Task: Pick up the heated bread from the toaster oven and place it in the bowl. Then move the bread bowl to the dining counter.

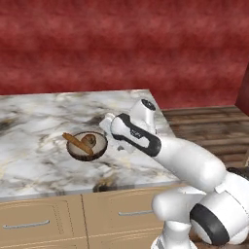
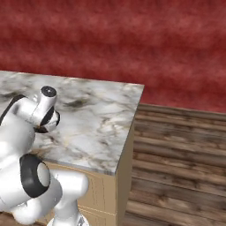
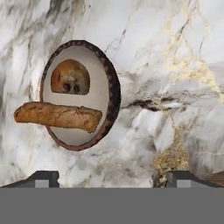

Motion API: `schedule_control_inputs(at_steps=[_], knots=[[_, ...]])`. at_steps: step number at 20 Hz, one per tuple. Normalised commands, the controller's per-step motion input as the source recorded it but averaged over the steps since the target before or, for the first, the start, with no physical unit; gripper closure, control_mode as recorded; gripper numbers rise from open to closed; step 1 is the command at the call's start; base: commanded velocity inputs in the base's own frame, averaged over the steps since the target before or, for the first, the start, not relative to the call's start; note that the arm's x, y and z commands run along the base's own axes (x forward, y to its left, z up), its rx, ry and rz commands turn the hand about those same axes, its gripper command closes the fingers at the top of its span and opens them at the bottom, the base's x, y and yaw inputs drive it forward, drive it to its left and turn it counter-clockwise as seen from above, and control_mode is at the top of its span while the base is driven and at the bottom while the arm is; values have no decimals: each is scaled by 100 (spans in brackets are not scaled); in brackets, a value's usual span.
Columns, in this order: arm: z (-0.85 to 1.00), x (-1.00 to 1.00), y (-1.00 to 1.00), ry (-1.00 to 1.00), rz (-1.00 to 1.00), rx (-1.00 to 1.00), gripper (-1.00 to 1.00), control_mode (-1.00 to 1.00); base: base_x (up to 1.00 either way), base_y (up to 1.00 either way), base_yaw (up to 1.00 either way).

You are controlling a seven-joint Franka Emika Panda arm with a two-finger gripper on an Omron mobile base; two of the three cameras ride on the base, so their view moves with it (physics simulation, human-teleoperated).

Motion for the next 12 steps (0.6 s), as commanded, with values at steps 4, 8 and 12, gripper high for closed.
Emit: schedule_control_inputs(at_steps=[4, 8, 12], knots=[[73, -100, -69, -36, 0, 4, -100, -100, 0, 0, 0], [70, -100, -76, -39, 0, 6, -100, -100, 0, 0, 0], [57, -84, -68, -54, -5, 10, -100, -100, 0, 0, 0]])
